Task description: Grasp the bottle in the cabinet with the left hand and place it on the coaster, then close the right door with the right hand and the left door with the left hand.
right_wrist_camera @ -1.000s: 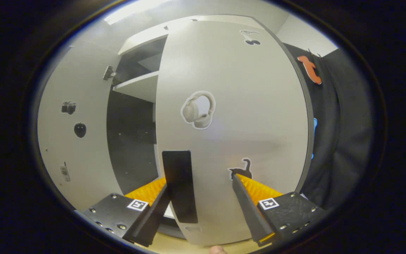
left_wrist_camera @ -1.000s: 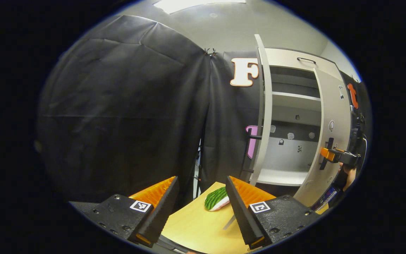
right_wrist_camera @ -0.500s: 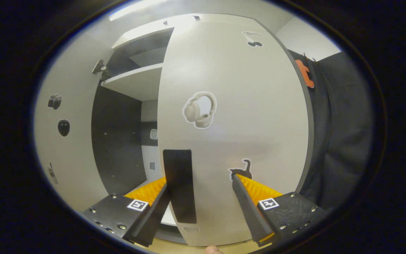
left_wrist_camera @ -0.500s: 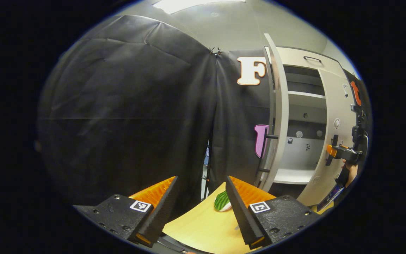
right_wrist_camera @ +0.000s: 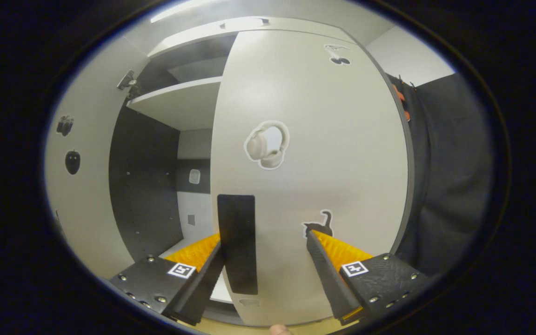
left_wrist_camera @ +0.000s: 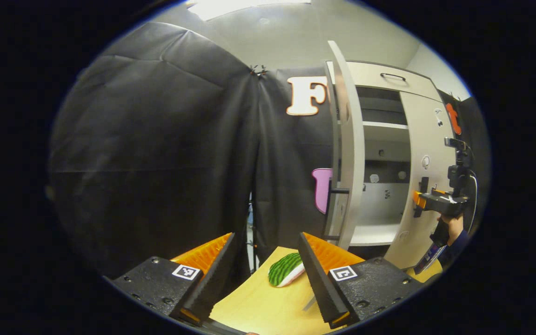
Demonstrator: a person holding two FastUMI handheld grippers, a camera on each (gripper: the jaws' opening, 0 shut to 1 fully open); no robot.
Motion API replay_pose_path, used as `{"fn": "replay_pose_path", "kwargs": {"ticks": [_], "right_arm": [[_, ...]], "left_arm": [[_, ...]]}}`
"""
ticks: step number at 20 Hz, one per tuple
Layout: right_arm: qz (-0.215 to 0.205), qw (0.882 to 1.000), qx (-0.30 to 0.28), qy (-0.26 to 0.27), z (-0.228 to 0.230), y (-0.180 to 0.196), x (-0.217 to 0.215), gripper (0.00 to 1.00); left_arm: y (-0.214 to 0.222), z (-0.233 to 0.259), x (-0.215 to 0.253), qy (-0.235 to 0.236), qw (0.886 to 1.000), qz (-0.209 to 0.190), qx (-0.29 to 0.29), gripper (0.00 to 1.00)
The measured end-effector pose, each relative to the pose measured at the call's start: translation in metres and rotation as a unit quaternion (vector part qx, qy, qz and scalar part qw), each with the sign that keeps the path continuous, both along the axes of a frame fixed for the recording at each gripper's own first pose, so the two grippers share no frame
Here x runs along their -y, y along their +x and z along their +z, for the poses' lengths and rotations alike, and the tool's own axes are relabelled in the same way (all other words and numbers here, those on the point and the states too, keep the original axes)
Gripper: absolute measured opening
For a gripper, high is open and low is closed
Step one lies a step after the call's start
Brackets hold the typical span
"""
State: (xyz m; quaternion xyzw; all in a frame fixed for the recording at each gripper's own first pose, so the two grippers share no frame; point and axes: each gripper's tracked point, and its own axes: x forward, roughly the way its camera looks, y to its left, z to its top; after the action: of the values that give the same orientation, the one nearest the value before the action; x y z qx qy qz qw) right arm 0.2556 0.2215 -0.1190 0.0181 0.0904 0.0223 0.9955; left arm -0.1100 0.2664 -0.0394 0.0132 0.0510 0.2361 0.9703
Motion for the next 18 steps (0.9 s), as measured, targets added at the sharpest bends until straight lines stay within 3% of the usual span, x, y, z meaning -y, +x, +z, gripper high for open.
{"fn": "replay_pose_path", "kwargs": {"ticks": [1, 2, 4, 5, 10, 11, 12, 13, 14, 18], "right_arm": [[0.007, 1.000, -0.006, 0.003, -0.001, -0.002, 0.000, 0.98], [0.015, 1.000, -0.021, 0.013, -0.005, -0.007, 0.001, 0.99], [0.030, 0.999, -0.027, 0.033, -0.002, -0.022, 0.002, 0.99], [0.037, 0.998, -0.027, 0.036, 0.000, -0.033, 0.004, 0.99], [0.001, 1.000, 0.010, -0.013, 0.019, -0.078, 0.051, 0.97], [-0.011, 1.000, 0.014, -0.019, 0.022, -0.084, 0.063, 0.98], [-0.021, 0.999, 0.015, -0.020, 0.024, -0.091, 0.074, 0.98], [-0.030, 0.999, 0.014, -0.018, 0.024, -0.095, 0.081, 0.98], [-0.037, 0.999, 0.011, -0.015, 0.023, -0.099, 0.089, 0.98], [-0.057, 0.998, 0.002, -0.005, 0.021, -0.114, 0.115, 0.99]], "left_arm": [[0.011, 0.003, 0.001, 0.001, 1.000, -0.023, 0.002, 0.86], [0.022, 0.005, 0.002, 0.002, 0.999, -0.045, 0.005, 0.81], [0.047, 0.013, 0.007, 0.001, 0.995, -0.101, 0.013, 0.81], [0.060, 0.014, 0.010, -0.006, 0.992, -0.129, 0.014, 0.86], [0.091, 0.004, 0.025, -0.029, 0.974, -0.225, 0.000, 0.86], [0.102, 0.000, 0.024, -0.020, 0.974, -0.227, -0.009, 0.86], [0.102, -0.001, 0.027, -0.010, 0.971, -0.238, -0.018, 0.80], [0.105, 0.001, 0.034, -0.011, 0.968, -0.251, -0.013, 0.82], [0.107, 0.002, 0.040, -0.022, 0.965, -0.262, -0.014, 0.77], [0.112, 0.000, 0.071, -0.032, 0.956, -0.293, -0.011, 0.81]]}}
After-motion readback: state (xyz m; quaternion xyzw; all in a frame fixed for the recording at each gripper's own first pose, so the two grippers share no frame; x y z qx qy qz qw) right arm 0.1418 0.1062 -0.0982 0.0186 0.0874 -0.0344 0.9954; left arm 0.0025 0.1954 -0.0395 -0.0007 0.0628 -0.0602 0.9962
